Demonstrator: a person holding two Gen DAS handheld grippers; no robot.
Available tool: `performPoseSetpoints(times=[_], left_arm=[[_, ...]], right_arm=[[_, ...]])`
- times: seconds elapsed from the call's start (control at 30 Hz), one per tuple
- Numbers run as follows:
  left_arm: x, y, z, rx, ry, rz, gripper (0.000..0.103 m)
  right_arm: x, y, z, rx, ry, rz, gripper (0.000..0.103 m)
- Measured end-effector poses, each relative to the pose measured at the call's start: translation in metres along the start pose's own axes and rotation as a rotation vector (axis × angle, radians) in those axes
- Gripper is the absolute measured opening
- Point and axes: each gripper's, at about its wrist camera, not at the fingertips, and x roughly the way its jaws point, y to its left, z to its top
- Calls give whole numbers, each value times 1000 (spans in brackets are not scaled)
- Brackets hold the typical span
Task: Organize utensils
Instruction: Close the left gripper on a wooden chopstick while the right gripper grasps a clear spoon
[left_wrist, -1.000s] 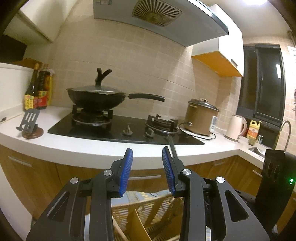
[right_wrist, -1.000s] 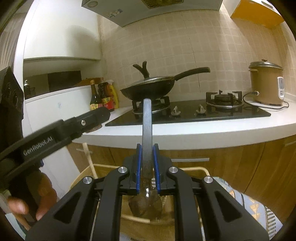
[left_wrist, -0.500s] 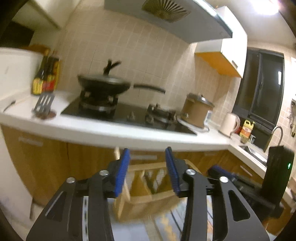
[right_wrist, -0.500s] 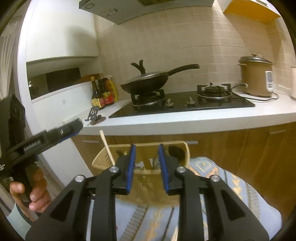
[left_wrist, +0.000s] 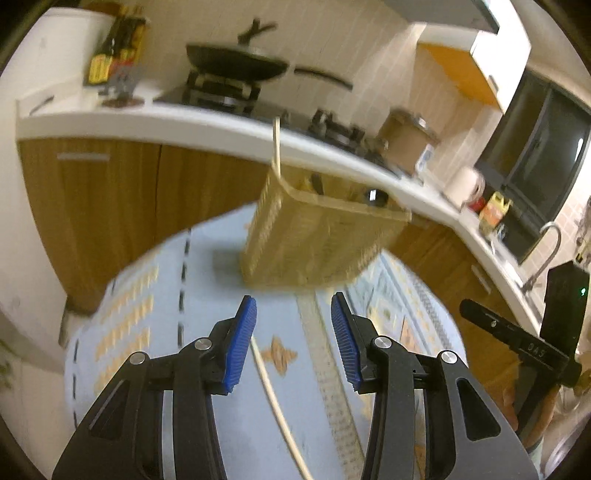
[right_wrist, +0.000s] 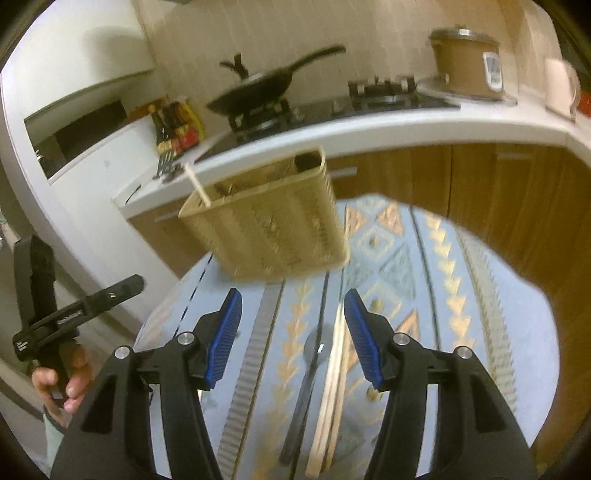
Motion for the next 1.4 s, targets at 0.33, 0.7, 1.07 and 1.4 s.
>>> performPoseSetpoints(times=[0.33,0.7,1.07,1.4], left_arm=[[52,9,-33,7,239,18,29],[88,7,-60,41,341,75,20],[104,-8,-54,108,362,118,20],[112,-22,-55,150,325,184,3]], right_arm=[[44,17,-40,-46,203,-16,36],[85,16,-64,-29,363,-89,30],[116,19,-49,-71,397,-174,30],[123,38,-49,-215,407,-216,10]])
